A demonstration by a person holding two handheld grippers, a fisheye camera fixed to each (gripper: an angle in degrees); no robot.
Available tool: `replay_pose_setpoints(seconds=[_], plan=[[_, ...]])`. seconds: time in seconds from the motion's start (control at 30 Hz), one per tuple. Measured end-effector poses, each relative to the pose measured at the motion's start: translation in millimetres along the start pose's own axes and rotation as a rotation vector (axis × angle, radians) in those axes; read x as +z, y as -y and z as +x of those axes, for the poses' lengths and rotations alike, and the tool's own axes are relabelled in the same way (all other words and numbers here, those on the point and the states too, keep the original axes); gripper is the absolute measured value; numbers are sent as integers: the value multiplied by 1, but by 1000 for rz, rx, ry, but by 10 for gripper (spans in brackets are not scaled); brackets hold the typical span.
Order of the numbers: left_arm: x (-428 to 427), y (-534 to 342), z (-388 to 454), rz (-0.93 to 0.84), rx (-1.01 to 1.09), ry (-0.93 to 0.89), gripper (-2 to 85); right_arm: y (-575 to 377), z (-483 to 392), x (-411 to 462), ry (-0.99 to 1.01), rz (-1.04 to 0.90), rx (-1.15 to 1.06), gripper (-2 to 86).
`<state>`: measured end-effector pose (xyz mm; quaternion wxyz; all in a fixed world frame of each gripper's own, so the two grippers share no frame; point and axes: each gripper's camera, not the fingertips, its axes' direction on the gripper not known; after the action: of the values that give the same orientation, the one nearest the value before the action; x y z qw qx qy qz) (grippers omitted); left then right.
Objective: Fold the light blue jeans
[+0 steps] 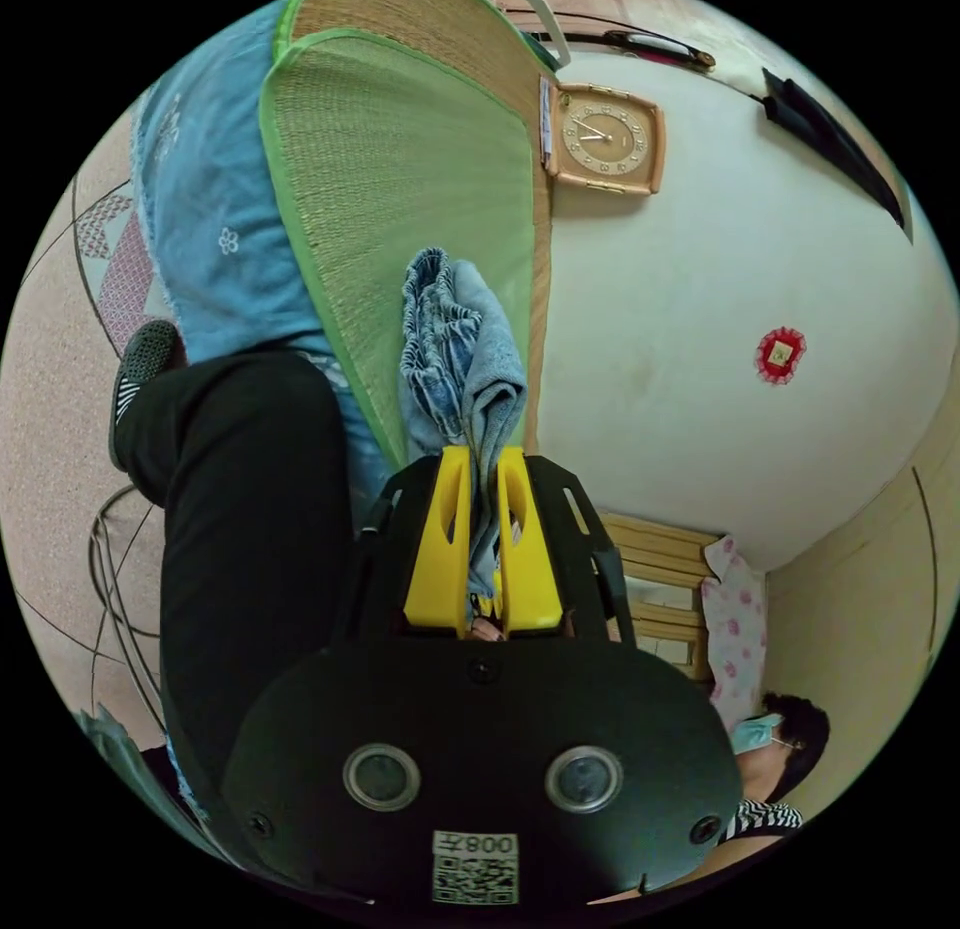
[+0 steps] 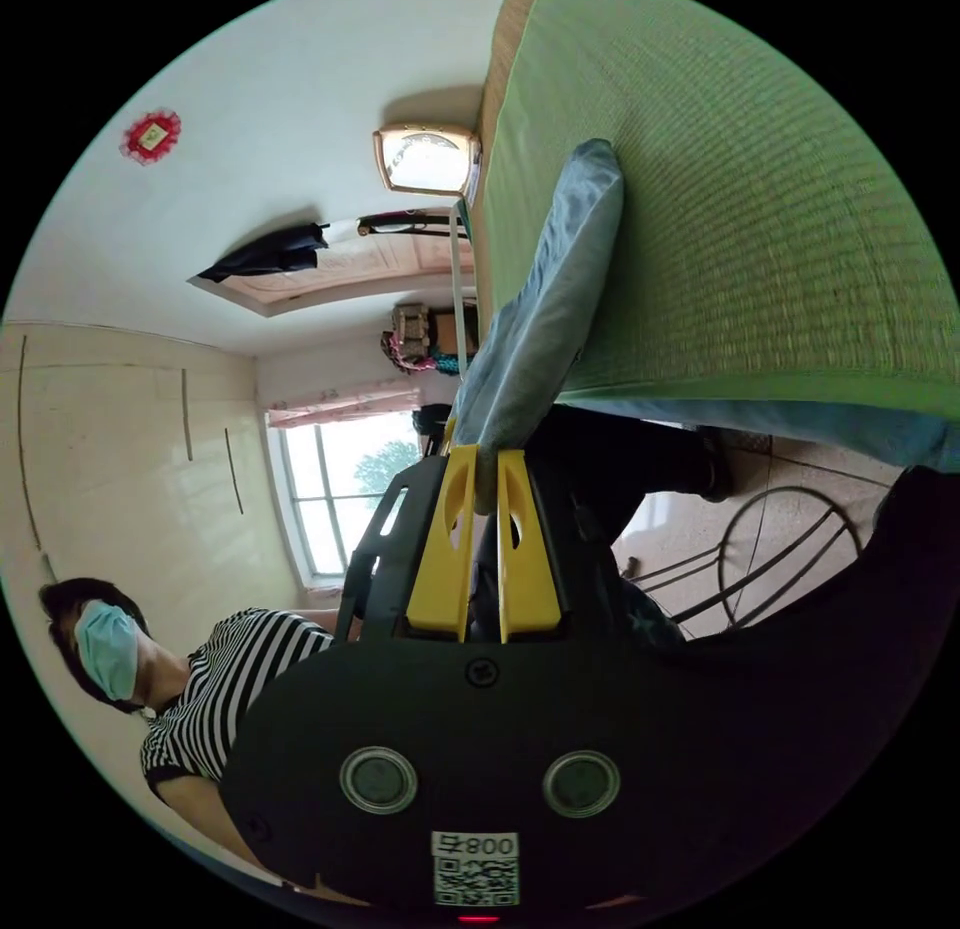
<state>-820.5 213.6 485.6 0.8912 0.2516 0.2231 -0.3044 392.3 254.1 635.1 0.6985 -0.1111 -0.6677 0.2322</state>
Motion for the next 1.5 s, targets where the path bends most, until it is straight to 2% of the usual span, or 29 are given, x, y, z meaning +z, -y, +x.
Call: replay_pose_setpoints(seconds=[0.3,0.7,1.1,1.37,1.5], plan=[[101,-33,103,-81,73,-5,45,-48,1,-78,70,108,-58,17],[300,-78,257,-308,183,29,41,-137,-17,-213,124,383,-152,19],[552,-140,448,-618,396,-2,40,-227,-56,-359,106,676,-282,18],[748,-212,601,-775,585,-179,40,-265,-107,-477,19,847,-430,15],[837,-244,649,-848,636,-187,39,-285,-119,-537,-39,968,-478,17]])
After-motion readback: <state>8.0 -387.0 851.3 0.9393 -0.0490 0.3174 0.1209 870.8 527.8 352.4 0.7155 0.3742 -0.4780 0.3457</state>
